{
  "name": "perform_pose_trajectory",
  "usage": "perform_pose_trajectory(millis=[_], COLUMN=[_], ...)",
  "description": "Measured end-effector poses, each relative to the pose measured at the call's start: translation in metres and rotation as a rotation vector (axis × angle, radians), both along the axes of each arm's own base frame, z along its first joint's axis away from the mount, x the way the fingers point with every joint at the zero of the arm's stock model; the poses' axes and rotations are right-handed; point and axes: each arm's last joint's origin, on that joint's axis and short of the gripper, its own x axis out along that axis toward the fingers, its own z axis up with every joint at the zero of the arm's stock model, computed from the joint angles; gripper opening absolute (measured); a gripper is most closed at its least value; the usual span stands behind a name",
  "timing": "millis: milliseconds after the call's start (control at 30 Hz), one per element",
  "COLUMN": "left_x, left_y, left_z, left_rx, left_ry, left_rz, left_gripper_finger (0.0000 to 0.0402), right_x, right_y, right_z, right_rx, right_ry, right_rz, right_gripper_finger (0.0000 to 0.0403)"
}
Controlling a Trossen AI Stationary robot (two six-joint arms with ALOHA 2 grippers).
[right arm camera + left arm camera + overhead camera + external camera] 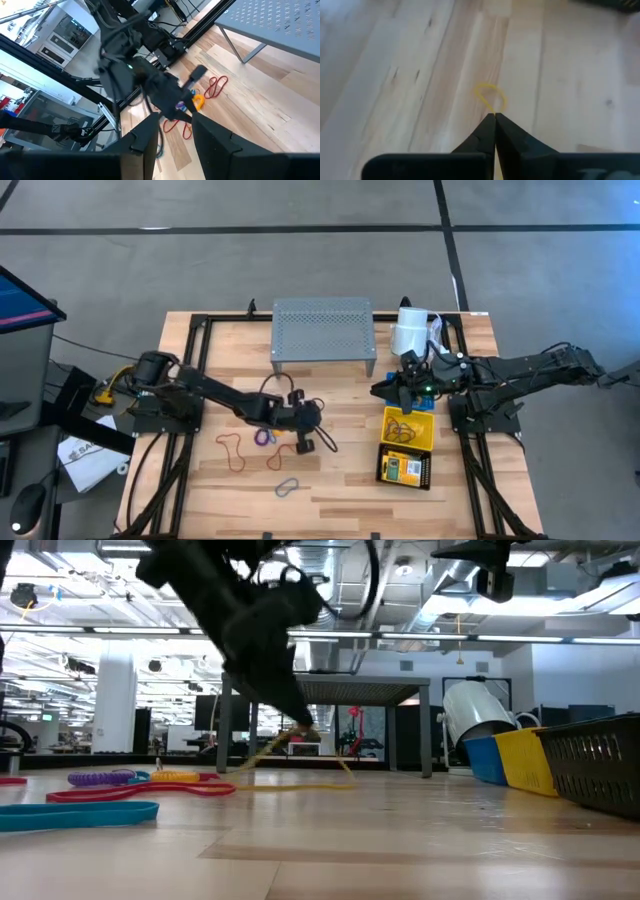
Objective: Pick & Place Office Desk Supplies
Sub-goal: Put the yellow rubber band into the yellow basket
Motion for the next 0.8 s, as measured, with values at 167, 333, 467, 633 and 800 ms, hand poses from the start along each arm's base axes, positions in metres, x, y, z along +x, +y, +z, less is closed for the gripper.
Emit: perform_pose_trajectory(millis=[167, 333, 467, 633, 800], left_x=[-0.007, -0.012, -0.017, -0.029, -0.041], left_y=[0.004, 0.004, 0.002, 0.005, 0.007], left_z=[0.025, 0.037, 0.054, 0.082, 0.110], left_rx=[-0.010, -0.026, -0.050, -0.086, -0.116], left_ry=[-0.057, -0.090, -0.148, -0.245, -0.361], left_rz=[0.009, 0.004, -0.007, 0.005, 0.006], left_gripper_finger=[0.0000, 0.0000, 0.0000, 0.0000, 0.0000], right_x=[0.000, 0.000, 0.000, 0.008, 0.027], right_y=[0.000, 0.000, 0.002, 0.010, 0.018], right_z=[0.000, 0.001, 0.002, 0.002, -0.010], right_rx=[-0.002, -0.007, -0.008, -0.019, -0.021], right_ry=[-0.005, -0.008, -0.016, -0.048, -0.035], right_rz=[0.000, 0.002, 0.013, 0.049, 0.072], right_gripper_finger=[0.0116, 0.0116, 0.0116, 0.0125, 0.0178])
